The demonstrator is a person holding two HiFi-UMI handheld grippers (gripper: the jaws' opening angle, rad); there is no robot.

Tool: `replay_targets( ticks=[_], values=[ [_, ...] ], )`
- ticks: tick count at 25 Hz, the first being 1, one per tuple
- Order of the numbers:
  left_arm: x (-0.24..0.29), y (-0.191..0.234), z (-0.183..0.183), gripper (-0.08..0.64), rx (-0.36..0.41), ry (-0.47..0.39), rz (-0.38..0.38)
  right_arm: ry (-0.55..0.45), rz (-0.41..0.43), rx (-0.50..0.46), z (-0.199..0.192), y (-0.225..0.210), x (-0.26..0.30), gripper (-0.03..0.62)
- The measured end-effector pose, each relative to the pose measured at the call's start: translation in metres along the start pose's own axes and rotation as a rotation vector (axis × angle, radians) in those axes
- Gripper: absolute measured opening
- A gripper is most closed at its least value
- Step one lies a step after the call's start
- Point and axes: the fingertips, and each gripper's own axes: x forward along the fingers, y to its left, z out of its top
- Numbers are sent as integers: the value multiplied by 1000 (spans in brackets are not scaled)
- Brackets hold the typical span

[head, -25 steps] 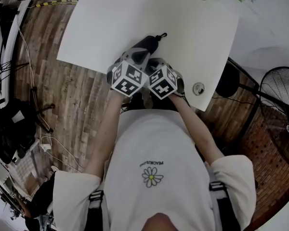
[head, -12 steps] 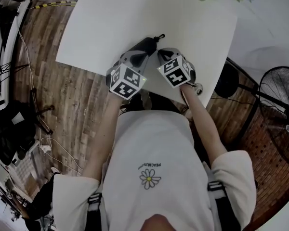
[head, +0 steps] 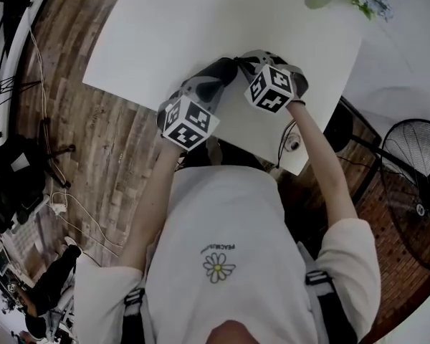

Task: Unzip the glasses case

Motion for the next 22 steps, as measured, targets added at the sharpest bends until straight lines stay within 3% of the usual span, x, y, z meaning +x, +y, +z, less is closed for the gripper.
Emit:
replay_targets(
  ticks=[5, 11, 17, 22],
  values=[
    [-1, 4, 1, 12, -35, 5, -38, -29, 146, -194, 10, -4, 8, 8],
    [0, 6, 2, 12, -57, 12, -55, -47, 187, -429, 30, -10, 23, 8],
    [-3, 8, 1, 12, -55, 9, -52, -74, 207, -448, 35, -10, 27, 9],
    [-1, 9, 1, 12, -53, 8, -45, -80, 196, -408, 34, -11, 27, 9]
  ],
)
